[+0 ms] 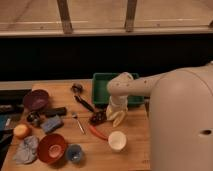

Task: Place banana in tray

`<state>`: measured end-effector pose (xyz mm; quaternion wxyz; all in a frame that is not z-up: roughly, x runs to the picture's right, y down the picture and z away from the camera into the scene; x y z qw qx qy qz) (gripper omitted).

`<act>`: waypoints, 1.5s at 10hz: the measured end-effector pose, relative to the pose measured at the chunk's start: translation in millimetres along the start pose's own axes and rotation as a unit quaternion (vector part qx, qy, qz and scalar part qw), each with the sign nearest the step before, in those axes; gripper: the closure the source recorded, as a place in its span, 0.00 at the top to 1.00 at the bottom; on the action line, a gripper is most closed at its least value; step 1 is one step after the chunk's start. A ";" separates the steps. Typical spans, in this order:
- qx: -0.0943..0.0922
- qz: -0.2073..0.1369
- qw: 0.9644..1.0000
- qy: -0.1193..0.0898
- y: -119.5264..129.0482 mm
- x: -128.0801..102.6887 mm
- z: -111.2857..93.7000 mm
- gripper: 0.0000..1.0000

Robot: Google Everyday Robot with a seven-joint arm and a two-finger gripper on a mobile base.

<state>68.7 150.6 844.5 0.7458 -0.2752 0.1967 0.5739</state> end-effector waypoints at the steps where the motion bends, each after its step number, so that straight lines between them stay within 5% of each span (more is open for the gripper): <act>1: -0.003 0.011 1.000 0.000 -5.8 -2.5 3.8 0.65; 4: -0.011 0.023 1.000 0.007 -15.6 -7.3 16.8 0.62; 10: -0.032 0.009 0.999 0.023 -17.8 10.6 27.0 0.05; 13: -0.037 -0.008 0.999 0.012 -21.7 22.6 0.5 0.00; 15: -0.031 -0.022 0.999 -0.006 -26.2 32.6 -41.3 0.00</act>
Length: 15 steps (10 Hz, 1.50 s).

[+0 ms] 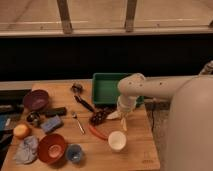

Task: Place banana in tray

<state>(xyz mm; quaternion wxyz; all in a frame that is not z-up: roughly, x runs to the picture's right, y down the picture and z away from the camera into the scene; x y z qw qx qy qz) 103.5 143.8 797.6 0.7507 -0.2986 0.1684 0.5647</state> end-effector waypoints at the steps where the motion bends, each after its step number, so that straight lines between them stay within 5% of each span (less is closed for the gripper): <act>1: 0.002 -0.003 1.000 -0.010 -0.4 2.1 -17.3 0.00; 4: 0.019 -0.004 0.998 -0.061 -6.0 -4.4 -86.0 0.00; 7: 0.033 0.002 0.996 -0.085 -16.5 -53.6 -114.7 0.00; 12: 0.023 0.066 0.993 -0.095 -48.5 -149.3 -81.0 0.00; 15: -0.005 0.097 0.991 -0.092 -64.1 -165.9 -53.6 0.08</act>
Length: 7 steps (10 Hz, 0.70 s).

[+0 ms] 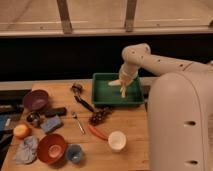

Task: Place banana in tray

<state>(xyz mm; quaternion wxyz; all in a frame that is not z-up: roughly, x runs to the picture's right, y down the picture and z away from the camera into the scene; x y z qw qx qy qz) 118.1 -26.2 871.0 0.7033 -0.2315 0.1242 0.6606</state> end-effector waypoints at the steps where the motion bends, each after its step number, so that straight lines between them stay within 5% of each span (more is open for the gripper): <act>1: 0.000 -0.001 1.000 0.000 1.0 -0.7 -0.3 0.20; 7: 0.000 -0.001 1.000 0.000 1.2 -0.6 0.0 0.76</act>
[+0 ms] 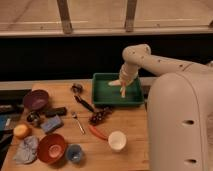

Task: Place banana in tray

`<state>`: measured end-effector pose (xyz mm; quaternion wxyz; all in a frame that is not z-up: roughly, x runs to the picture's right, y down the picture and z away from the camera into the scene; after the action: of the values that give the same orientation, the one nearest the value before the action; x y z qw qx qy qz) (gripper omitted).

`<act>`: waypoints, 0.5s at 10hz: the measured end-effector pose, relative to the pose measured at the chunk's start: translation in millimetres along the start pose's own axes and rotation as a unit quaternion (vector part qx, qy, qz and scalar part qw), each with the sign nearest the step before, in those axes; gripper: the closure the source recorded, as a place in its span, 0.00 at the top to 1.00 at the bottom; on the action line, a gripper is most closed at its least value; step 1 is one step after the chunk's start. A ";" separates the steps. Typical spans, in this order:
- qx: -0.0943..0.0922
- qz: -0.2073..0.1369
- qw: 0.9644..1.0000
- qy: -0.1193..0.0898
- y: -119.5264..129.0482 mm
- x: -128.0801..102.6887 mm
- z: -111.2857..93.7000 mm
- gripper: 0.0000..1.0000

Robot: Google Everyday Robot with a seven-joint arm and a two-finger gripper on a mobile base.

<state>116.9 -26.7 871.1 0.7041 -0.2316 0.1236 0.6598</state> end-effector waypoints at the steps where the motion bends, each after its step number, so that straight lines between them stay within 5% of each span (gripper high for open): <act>1: 0.000 0.000 1.000 0.000 -0.5 0.1 -0.2 0.80; 5: 0.000 0.001 1.000 0.000 -1.1 0.3 -0.3 0.80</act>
<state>118.0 -26.6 870.9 0.7036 -0.2313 0.1238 0.6603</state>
